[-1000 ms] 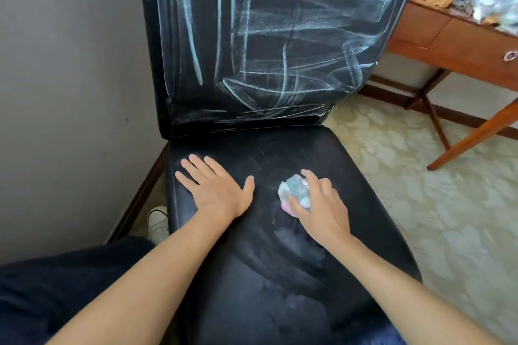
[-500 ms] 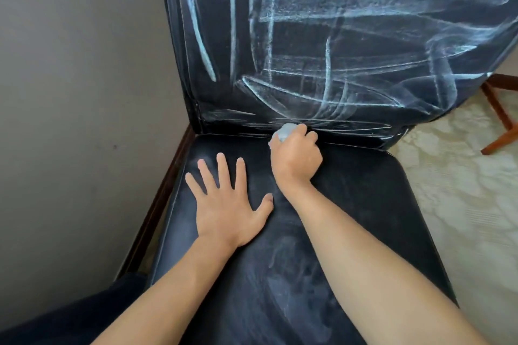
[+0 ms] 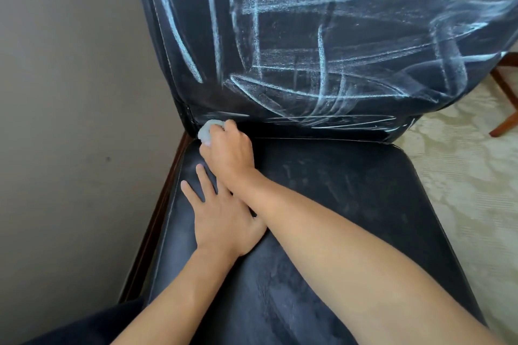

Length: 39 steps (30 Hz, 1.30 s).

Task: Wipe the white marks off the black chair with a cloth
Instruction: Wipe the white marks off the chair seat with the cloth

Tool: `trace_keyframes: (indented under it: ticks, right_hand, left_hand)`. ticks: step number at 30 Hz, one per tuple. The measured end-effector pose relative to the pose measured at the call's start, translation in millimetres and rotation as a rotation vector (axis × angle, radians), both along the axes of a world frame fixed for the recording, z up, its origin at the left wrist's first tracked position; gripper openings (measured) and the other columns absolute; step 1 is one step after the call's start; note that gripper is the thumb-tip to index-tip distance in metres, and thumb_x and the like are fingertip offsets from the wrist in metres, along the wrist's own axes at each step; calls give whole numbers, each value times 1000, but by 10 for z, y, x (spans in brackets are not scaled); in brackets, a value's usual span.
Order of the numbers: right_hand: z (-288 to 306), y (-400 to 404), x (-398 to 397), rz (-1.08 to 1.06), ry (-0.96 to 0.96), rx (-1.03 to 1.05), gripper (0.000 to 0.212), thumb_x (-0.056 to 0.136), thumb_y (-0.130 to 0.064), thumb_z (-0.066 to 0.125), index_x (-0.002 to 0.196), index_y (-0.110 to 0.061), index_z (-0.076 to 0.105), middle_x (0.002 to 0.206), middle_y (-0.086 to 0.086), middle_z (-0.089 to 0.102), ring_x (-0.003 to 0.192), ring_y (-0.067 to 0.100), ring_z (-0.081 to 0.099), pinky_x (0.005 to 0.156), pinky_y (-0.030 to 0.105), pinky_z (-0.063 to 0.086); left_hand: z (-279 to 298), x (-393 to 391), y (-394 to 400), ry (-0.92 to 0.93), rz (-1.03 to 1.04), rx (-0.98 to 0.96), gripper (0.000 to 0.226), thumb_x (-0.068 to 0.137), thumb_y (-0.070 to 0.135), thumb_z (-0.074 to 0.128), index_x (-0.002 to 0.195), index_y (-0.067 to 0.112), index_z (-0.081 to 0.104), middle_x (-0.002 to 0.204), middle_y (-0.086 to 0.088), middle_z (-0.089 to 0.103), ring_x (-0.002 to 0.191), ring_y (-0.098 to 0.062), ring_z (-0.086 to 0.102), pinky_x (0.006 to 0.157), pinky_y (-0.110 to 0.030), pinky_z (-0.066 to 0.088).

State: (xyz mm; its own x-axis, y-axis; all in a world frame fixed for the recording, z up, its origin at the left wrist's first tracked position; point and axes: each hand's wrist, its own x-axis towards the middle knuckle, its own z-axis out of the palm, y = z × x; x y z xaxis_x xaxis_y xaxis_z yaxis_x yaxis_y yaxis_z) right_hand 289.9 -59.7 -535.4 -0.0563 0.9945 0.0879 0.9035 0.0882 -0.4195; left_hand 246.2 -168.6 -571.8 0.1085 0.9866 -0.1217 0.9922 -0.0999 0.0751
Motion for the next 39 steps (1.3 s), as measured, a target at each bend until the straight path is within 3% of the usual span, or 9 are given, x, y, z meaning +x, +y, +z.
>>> trace_keyframes:
  ticks: [8,11,15,18,21,26,33,37,39]
  right_hand:
    - [33,8,760,89,-263,1,40,101,-41,51,132,-16,58,117,14,58,96,41,66,72,40,43]
    - [20,-104,1309,-63,-342,-52,42,100,-40,46,134,-17,57,114,14,60,96,41,64,71,38,40]
    - [-25,-328,1773,-312,-373,-72,37,103,-34,48,134,-15,54,103,15,60,76,36,54,66,36,38]
    - [-29,-333,1614,-412,-208,-102,37,104,-37,47,133,-14,51,105,16,59,76,32,46,68,36,36]
    - [-42,-247,1196,-385,-100,2,31,102,-35,48,119,-10,55,106,16,65,79,33,53,66,36,37]
    - [-10,35,145,-297,-24,-1,31,98,-30,49,116,-7,60,108,14,69,92,36,66,66,35,38]
    - [57,85,9,-199,-165,-3,30,97,-28,52,117,-9,62,111,11,69,101,32,65,70,33,38]
    - [164,84,-350,146,-203,182,31,96,-38,55,116,-16,66,101,11,68,84,37,67,64,36,39]
    - [200,140,-437,129,-235,233,33,97,-39,58,118,-16,68,96,12,69,78,37,69,60,36,37]
  left_hand:
    - [52,5,19,-10,40,4,96,90,85,8,166,30,-10,173,-9,-21,156,-43,-25,119,-72,-12]
    - [57,4,11,-11,54,0,96,89,84,6,166,30,-9,173,-9,-22,156,-43,-25,119,-72,-12]
    - [81,19,10,-23,54,6,95,89,83,8,167,31,-6,174,-9,-18,156,-45,-22,118,-73,-10]
    - [108,17,13,-40,53,1,95,89,83,9,167,31,-5,174,-10,-17,156,-46,-21,118,-74,-10]
    - [87,18,-7,-78,61,19,95,90,82,13,168,30,1,174,-13,-12,156,-47,-19,118,-73,-12]
    - [-4,6,-63,-219,59,192,81,94,64,40,159,18,42,166,-14,36,157,-47,18,122,-72,4]
    - [-33,27,-68,-239,65,245,70,91,56,49,148,14,58,154,-10,54,154,-48,26,121,-73,7]
    - [-12,7,-77,-247,66,273,70,88,57,51,148,19,57,148,-9,58,151,-42,32,122,-72,9]
    - [-14,-4,-82,-243,68,284,69,89,55,52,147,19,58,147,-9,60,151,-42,33,122,-71,11]
